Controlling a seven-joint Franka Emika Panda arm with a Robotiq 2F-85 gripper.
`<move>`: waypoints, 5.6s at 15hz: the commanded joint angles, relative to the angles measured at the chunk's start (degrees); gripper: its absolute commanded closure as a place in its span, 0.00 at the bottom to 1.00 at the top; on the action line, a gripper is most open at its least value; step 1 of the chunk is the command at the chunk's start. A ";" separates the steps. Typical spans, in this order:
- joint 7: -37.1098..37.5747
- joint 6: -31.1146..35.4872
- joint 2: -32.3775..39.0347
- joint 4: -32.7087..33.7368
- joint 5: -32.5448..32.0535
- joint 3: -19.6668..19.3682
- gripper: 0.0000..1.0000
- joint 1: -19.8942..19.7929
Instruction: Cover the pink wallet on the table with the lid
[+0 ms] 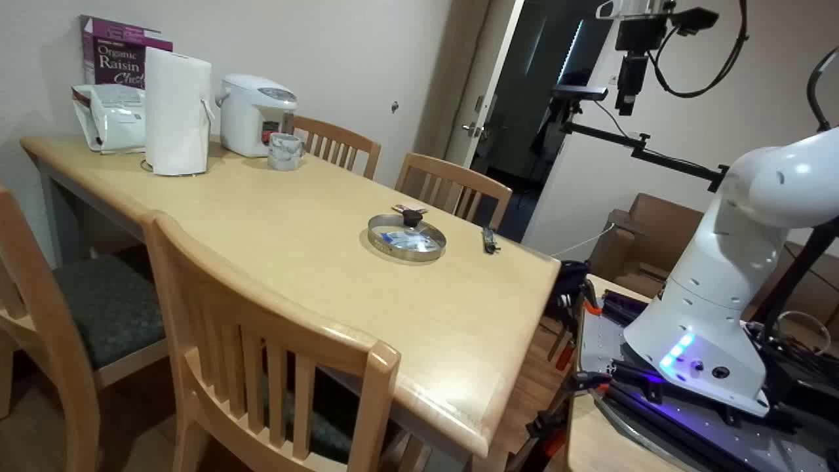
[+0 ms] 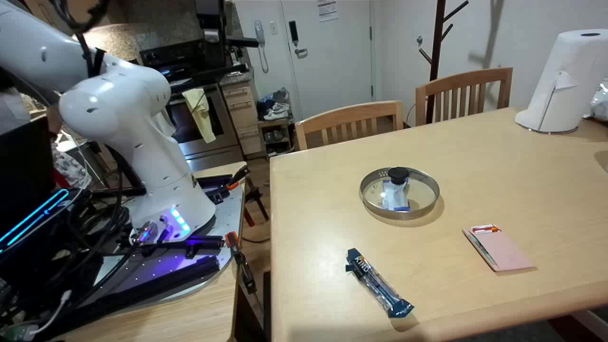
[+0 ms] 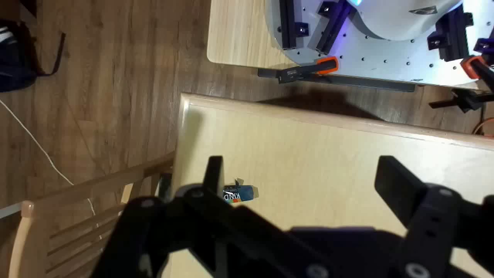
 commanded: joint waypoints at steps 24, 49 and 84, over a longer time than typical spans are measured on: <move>0.73 8.54 1.48 0.62 2.30 -2.52 0.00 4.99; -1.66 37.89 19.37 5.12 14.70 -1.68 0.00 9.75; 4.48 48.18 31.39 11.34 13.27 2.99 0.00 7.27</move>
